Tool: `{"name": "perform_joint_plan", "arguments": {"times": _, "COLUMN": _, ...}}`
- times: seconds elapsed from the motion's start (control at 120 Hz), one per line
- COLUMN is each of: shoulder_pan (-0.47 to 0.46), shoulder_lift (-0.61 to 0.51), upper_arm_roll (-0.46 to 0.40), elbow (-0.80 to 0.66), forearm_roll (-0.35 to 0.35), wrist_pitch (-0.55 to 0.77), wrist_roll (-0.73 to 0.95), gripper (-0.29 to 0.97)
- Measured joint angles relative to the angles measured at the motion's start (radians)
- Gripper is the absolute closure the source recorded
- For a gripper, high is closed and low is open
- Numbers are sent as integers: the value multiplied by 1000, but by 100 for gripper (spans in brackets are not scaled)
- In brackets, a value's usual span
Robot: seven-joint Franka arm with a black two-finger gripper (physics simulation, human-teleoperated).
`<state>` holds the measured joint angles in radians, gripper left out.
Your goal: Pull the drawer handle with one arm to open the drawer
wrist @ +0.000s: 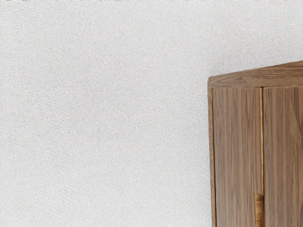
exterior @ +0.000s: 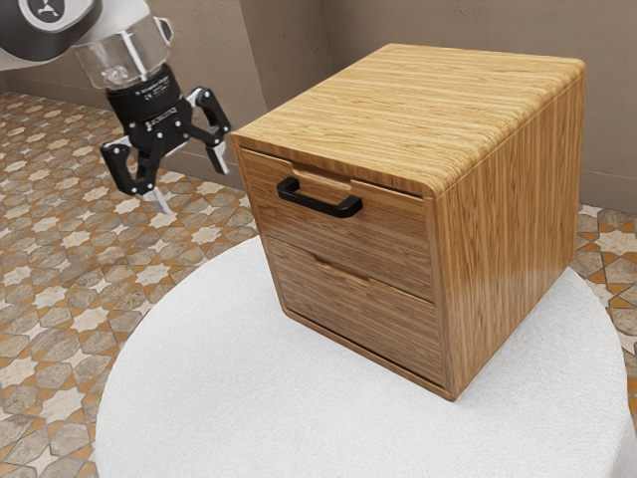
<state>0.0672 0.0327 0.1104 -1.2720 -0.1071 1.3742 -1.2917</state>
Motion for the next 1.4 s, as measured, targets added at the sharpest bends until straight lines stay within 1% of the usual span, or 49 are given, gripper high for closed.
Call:
{"name": "perform_joint_plan", "arguments": {"times": 0.383, "shoulder_pan": 17, "shoulder_lift": -2, "upper_arm_roll": 3, "elbow": 3, "forearm_roll": -4, "wrist_pitch": 0, "wrist_roll": -13, "gripper": 2}}
{"name": "perform_joint_plan", "arguments": {"times": 0.525, "shoulder_pan": 10, "shoulder_lift": -68, "upper_arm_roll": -1, "elbow": 105, "forearm_roll": -2, "wrist_pitch": -7, "wrist_roll": -23, "gripper": 3}}
{"name": "perform_joint_plan", "arguments": {"times": 0.642, "shoulder_pan": 40, "shoulder_lift": -69, "upper_arm_roll": -52, "elbow": 127, "forearm_roll": -2, "wrist_pitch": -5, "wrist_roll": -40, "gripper": 3}}
{"name": "perform_joint_plan", "arguments": {"times": 0.75, "shoulder_pan": 10, "shoulder_lift": -46, "upper_arm_roll": -72, "elbow": 124, "forearm_roll": -5, "wrist_pitch": 9, "wrist_roll": -58, "gripper": 3}}
{"name": "perform_joint_plan", "arguments": {"times": 0.933, "shoulder_pan": -72, "shoulder_lift": -49, "upper_arm_roll": -76, "elbow": 68, "forearm_roll": -9, "wrist_pitch": 131, "wrist_roll": -97, "gripper": 4}}
{"name": "perform_joint_plan", "arguments": {"times": 1.05, "shoulder_pan": -114, "shoulder_lift": -96, "upper_arm_roll": -77, "elbow": 6, "forearm_roll": 8, "wrist_pitch": 197, "wrist_roll": -134, "gripper": 10}}
{"name": "perform_joint_plan", "arguments": {"times": 1.133, "shoulder_pan": -110, "shoulder_lift": -121, "upper_arm_roll": -78, "elbow": -52, "forearm_roll": 35, "wrist_pitch": 266, "wrist_roll": -161, "gripper": 15}}
{"name": "perform_joint_plan", "arguments": {"times": 1.183, "shoulder_pan": -105, "shoulder_lift": -151, "upper_arm_roll": -79, "elbow": -116, "forearm_roll": 50, "wrist_pitch": 322, "wrist_roll": -177, "gripper": 18}}
{"name": "perform_joint_plan", "arguments": {"times": 1.283, "shoulder_pan": -104, "shoulder_lift": -255, "upper_arm_roll": -79, "elbow": -319, "forearm_roll": 67, "wrist_pitch": 456, "wrist_roll": -204, "gripper": 23}}
{"name": "perform_joint_plan", "arguments": {"times": 1.4, "shoulder_pan": -103, "shoulder_lift": -290, "upper_arm_roll": -111, "elbow": -382, "forearm_roll": 88, "wrist_pitch": 568, "wrist_roll": -231, "gripper": 26}}
